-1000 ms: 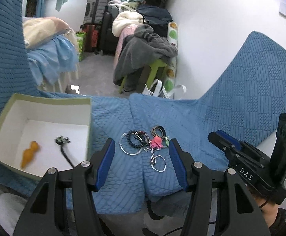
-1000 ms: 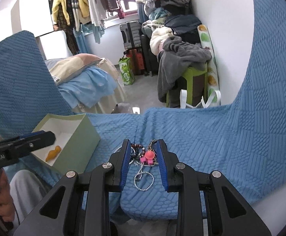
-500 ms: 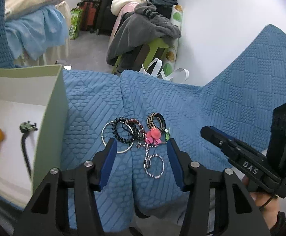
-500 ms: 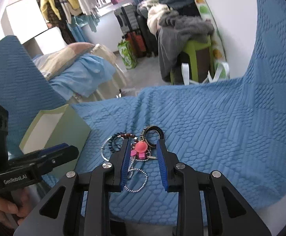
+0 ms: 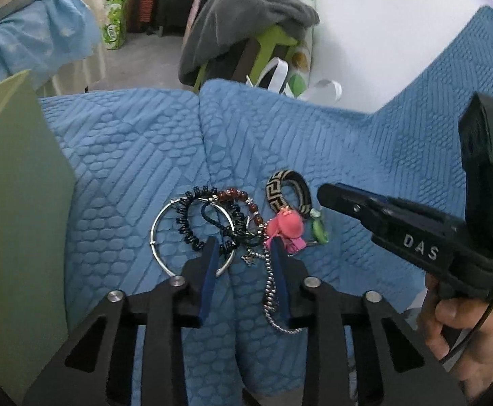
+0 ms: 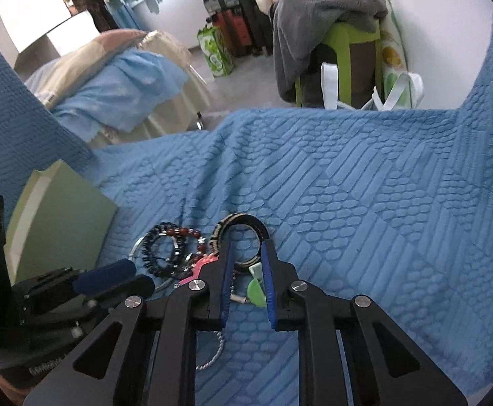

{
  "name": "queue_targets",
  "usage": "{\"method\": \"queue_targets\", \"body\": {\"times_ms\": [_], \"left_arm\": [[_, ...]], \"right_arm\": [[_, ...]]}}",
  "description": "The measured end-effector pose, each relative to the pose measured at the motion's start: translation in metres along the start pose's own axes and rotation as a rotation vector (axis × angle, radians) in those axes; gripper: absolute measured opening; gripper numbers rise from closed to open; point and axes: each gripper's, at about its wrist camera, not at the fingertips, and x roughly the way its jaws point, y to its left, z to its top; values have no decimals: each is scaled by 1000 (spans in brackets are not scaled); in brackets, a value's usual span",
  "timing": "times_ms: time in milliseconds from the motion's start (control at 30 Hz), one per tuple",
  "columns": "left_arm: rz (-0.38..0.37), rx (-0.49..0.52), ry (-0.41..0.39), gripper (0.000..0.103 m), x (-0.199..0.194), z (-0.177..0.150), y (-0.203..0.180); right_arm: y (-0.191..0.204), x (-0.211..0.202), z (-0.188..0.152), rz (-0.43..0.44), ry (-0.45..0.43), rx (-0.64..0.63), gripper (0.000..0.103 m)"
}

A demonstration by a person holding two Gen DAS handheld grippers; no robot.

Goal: Organize jewelry
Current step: 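Grasp the black-and-gold patterned bangle with the right tool while the left tool reaches the bracelets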

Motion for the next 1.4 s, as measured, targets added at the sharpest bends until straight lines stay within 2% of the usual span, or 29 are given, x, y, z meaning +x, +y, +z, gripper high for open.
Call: {"method": "queue_targets", "body": {"times_ms": [100,367,467,533,633,833,967,1133,1233,1400], "left_arm": [[2,-21,10,28,6,2,5],[-1,-77,8,28,16,8,15],[-4,-96,8,27,23,9,16],[-3,-86,-3,24,26,9,13],[-4,-87,1,12,32,10,13],[-12,-100,-25,9,25,10,14],[-31,-95,-49,9,6,10,12],[-67,-101,-66,9,-15,9,8],[-105,-110,-25,9,-14,3,10],[-82,-117,32,9,-5,-10,13]], "right_arm": [[-8,13,2,-6,36,17,14],[-12,28,9,0,50,-3,14],[-7,35,11,-30,72,-28,14],[-6,39,10,-53,86,-45,13],[-2,43,11,-52,86,-50,10],[9,46,9,-76,95,-78,6],[8,33,7,-91,67,-32,6],[9,-3,2,-91,-19,6,6],[7,-15,-9,-94,-31,37,6],[9,-13,-18,-88,-3,54,6]]}}
